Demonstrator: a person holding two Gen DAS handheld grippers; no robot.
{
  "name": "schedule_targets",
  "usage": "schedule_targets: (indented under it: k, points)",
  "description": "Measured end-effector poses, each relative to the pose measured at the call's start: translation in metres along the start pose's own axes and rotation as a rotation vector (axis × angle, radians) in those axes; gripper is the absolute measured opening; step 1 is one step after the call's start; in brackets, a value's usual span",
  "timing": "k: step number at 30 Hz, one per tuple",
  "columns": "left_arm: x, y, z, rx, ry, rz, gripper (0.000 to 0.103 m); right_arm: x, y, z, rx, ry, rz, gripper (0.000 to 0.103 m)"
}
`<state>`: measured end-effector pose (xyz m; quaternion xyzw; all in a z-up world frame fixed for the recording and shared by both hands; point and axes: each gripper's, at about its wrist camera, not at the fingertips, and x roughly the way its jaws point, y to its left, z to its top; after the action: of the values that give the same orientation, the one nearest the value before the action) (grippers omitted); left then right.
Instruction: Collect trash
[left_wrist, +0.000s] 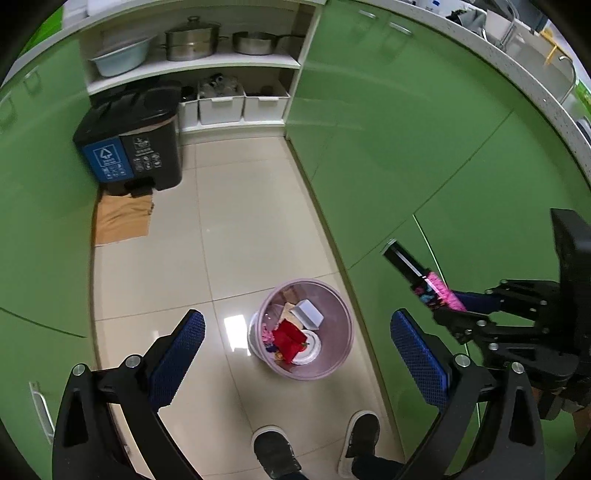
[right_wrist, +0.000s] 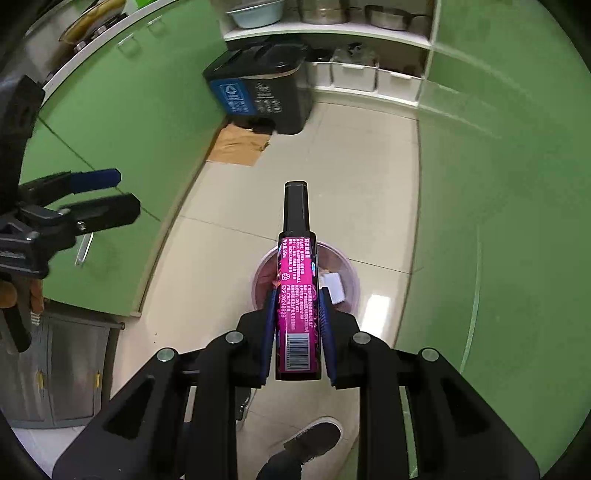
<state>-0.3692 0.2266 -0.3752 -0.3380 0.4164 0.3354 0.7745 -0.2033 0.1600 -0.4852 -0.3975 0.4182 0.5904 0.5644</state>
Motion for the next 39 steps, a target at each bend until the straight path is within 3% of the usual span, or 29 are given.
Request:
schedule_targets:
  k: [1,2,3,4,10,16,24,30,39]
  points:
    - [-0.001,0.003,0.000,-0.004,-0.003,0.004,0.097,0.003,0.001,0.002,0.000,-0.001,-0.001,0.027]
    - [-0.002,0.004,0.000,-0.006,-0.007,0.009,0.097,0.006,0.001,0.004,0.002,-0.004,-0.010,0.041]
    - [-0.003,0.006,0.000,-0.009,-0.010,0.014,0.097,0.006,0.001,0.005,0.007,-0.018,-0.009,0.082]
    - [-0.004,0.006,-0.001,-0.011,-0.011,0.017,0.097,0.003,0.000,0.006,0.015,-0.041,-0.009,0.096]
    - [-0.011,0.002,-0.002,-0.007,-0.012,0.021,0.097,-0.008,-0.002,0.004,0.033,-0.024,-0.044,0.098]
    - [-0.041,-0.023,0.006,0.029,-0.011,0.009,0.097,-0.063,-0.003,0.004,0.077,-0.042,-0.066,0.098]
    - [-0.138,-0.098,0.038,0.115,-0.013,-0.037,0.097,-0.208,-0.010,0.006,0.170,-0.097,-0.113,0.100]
    - [-0.207,-0.168,0.070,0.195,-0.027,-0.095,0.097,-0.328,-0.039,-0.017,0.320,-0.161,-0.189,0.100]
    - [-0.245,-0.269,0.090,0.340,-0.062,-0.188,0.097,-0.443,-0.103,-0.080,0.477,-0.266,-0.314,0.100]
